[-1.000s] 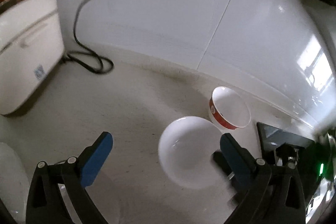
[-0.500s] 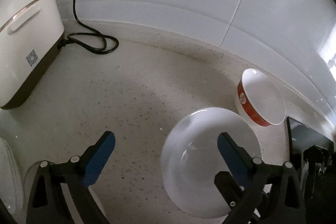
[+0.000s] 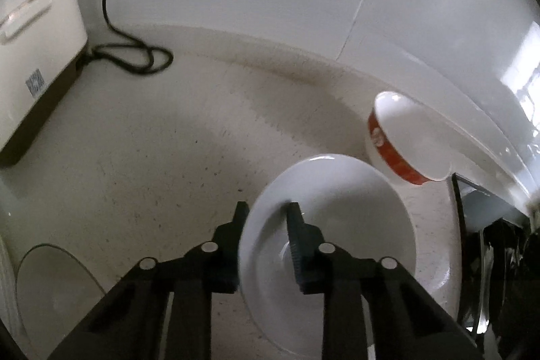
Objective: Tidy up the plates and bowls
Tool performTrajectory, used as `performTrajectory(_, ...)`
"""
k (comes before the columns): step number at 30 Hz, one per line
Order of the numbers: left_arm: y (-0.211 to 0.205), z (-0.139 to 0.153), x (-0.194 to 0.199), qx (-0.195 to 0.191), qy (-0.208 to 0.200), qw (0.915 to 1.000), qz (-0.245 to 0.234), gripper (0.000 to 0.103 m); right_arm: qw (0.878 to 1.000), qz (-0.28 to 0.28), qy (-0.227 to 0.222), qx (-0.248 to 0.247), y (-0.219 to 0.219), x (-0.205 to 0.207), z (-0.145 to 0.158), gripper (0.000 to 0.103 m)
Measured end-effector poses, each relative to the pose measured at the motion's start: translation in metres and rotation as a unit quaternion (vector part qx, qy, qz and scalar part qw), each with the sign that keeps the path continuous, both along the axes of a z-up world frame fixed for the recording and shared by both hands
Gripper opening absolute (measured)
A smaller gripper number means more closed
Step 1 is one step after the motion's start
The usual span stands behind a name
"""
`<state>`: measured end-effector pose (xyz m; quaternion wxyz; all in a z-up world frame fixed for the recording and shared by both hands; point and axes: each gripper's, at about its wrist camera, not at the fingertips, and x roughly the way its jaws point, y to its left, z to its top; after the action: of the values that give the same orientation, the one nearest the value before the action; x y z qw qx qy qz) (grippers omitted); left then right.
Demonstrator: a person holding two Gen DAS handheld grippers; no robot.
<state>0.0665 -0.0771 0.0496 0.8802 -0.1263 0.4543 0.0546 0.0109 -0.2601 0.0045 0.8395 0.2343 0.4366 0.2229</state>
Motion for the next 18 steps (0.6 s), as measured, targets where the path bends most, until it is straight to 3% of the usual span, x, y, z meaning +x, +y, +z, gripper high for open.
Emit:
performTrajectory(6,-0.011,0.014,-0.011,0.009,-0.027,0.9996,-0.006,0.018,0.999,-0.007,0.02,0.025,-0.007,0.004,-0.008,0.022)
performTrajectory(18,0.004,0.045,-0.044,0.008,-0.075,0.9971,0.005,0.018,0.997,0.008,-0.028,0.067,-0.013,-0.013,0.017,0.022)
